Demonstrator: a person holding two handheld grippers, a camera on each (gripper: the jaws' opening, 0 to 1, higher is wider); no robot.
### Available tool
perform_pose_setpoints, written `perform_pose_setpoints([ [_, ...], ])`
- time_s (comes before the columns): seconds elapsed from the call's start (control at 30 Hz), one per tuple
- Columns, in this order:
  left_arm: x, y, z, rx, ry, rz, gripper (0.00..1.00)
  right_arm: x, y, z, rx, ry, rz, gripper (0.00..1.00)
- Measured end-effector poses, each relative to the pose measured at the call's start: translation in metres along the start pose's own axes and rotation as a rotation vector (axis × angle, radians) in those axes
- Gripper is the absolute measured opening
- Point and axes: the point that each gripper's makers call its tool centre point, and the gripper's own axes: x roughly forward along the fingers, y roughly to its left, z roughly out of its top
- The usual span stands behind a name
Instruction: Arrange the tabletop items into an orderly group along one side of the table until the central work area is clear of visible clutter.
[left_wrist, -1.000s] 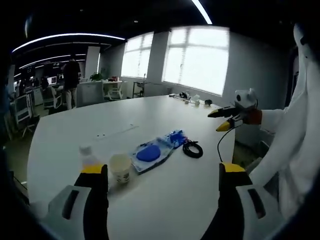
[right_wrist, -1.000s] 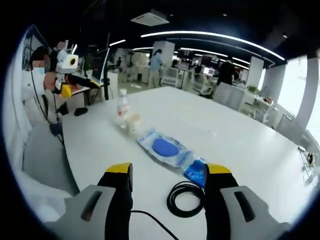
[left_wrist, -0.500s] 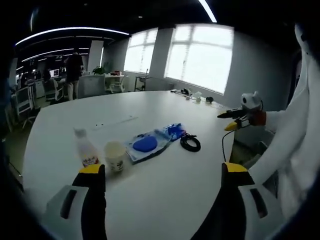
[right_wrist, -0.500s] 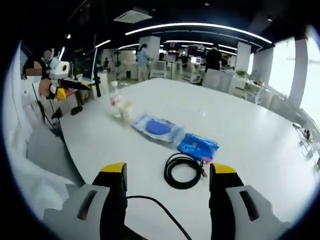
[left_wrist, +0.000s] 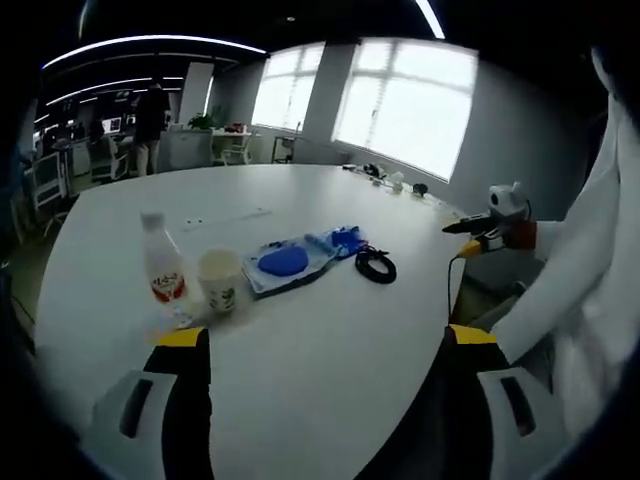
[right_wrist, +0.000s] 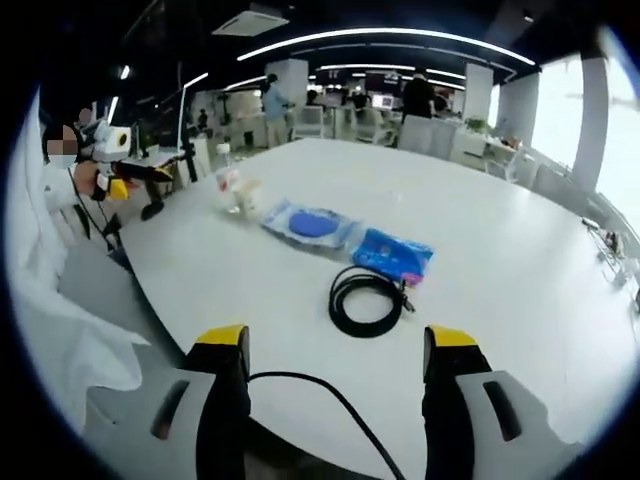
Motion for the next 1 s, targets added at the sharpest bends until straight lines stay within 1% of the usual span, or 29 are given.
perform_pose_setpoints([
  [0.13,-0.0007,-0.0002,-0.0004,0.002,0.003,0.001,1.0,0.0009,0.0006,-0.0018,0.001,0.007,0.003,0.7],
  [0.3,-0.0027,0.0014,0.0013,0.008,0.005,0.008,1.0,0.0013,0.0002,0.0012,-0.005,0.001,0.004,0.69],
  [1.0,-0.0094,0.0005,0.0086,0.025,-0.014,0.026,1.0,0.0009,0.0026,0.0066,-0.021,-0.014,0.016,0.69],
])
